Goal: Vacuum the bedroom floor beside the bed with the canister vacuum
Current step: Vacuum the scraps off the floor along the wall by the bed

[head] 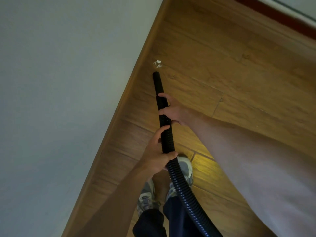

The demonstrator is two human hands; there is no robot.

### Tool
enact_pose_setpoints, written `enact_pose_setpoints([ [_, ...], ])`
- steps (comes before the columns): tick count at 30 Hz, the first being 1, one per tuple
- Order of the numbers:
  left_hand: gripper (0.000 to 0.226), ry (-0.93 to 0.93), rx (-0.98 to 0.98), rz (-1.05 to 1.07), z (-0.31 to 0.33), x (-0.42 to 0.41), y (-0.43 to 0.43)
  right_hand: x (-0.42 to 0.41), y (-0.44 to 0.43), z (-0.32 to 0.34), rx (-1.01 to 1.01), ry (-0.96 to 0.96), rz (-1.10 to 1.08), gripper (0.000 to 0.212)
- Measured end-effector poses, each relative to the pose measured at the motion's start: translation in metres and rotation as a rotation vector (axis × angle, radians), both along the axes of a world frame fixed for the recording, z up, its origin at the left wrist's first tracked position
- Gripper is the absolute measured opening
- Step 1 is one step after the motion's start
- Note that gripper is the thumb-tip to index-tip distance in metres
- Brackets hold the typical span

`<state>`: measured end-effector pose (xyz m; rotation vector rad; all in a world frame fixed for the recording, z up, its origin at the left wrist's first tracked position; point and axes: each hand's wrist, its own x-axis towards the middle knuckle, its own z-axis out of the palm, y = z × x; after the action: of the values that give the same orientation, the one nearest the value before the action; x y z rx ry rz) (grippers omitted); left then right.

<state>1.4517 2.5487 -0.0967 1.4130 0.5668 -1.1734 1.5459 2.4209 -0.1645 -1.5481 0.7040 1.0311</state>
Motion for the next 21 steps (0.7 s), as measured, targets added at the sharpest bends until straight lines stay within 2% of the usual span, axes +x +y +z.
enact_pose_setpoints([
  [21, 0.082, -0.052, -0.013, -0.029, -0.020, 0.032, -0.023, 0.037, -0.027, -0.013, -0.018, -0.043, 0.006, 0.074],
])
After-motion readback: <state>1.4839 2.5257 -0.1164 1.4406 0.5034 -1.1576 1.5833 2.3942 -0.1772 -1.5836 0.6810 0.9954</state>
